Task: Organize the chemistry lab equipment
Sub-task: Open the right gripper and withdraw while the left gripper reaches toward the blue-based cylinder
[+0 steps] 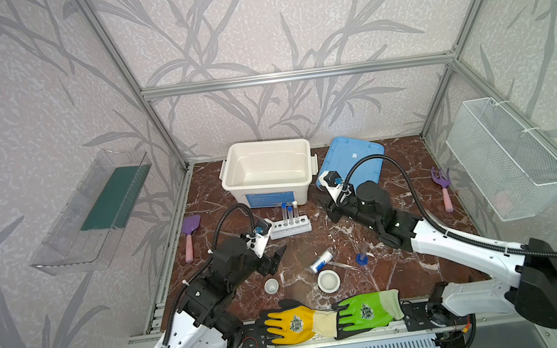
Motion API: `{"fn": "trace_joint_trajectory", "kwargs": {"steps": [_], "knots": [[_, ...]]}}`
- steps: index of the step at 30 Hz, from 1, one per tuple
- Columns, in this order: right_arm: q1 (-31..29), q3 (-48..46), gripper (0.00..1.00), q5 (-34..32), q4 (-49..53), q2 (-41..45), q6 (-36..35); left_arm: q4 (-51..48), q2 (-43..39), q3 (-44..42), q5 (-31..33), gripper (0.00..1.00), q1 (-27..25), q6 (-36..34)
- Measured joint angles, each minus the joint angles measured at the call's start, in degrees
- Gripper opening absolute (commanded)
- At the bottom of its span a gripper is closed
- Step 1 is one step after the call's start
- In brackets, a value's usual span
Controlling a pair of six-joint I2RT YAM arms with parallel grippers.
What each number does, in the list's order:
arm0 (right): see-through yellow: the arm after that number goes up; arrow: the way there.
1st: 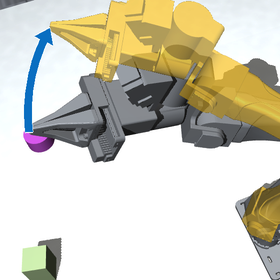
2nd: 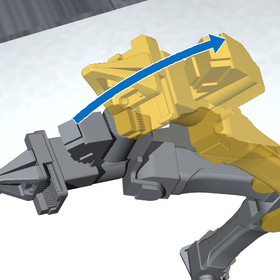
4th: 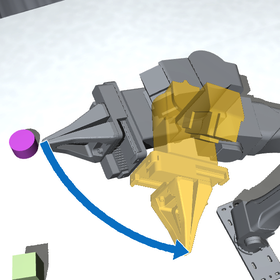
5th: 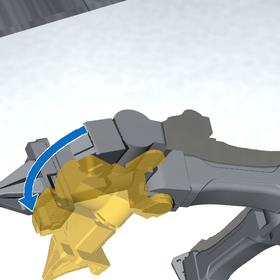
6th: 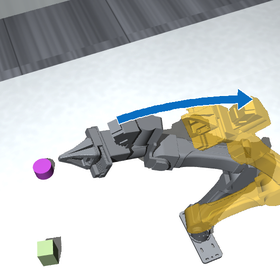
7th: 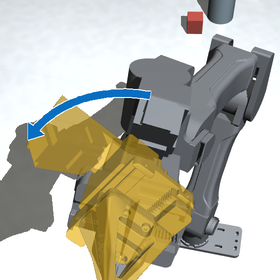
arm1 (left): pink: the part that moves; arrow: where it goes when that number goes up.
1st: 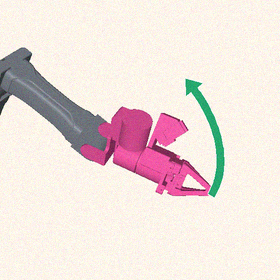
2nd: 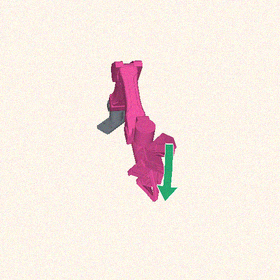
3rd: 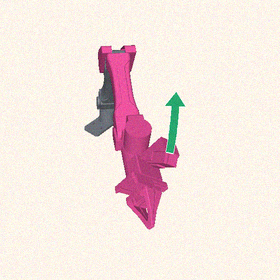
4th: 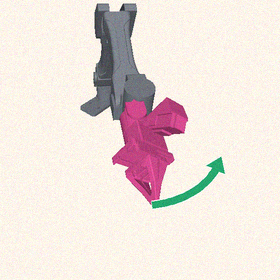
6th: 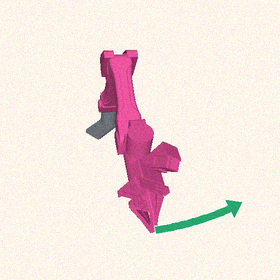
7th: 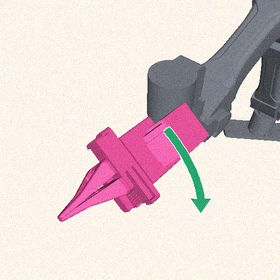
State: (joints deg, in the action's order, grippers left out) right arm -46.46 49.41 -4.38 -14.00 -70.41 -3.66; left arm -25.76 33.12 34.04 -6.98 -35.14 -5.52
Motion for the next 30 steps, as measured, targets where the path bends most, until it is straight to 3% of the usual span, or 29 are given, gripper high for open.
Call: {"fn": "trace_joint_trajectory", "kwargs": {"steps": [11,19,30], "knots": [[0.96,-1.66,0.39,-0.37,13.73,5.73,1.33,-6.84,6.38,1.84,-2.82,0.83,0.00,-4.94],[1.55,-6.29,0.49,-4.90,24.39,17.27,6.25,-4.04,12.44,2.69,-5.25,0.83,-0.94,-6.10],[13.20,-10.71,0.52,-5.88,30.40,28.50,15.82,13.57,24.39,4.90,-3.37,0.83,-14.78,-6.40]]}}
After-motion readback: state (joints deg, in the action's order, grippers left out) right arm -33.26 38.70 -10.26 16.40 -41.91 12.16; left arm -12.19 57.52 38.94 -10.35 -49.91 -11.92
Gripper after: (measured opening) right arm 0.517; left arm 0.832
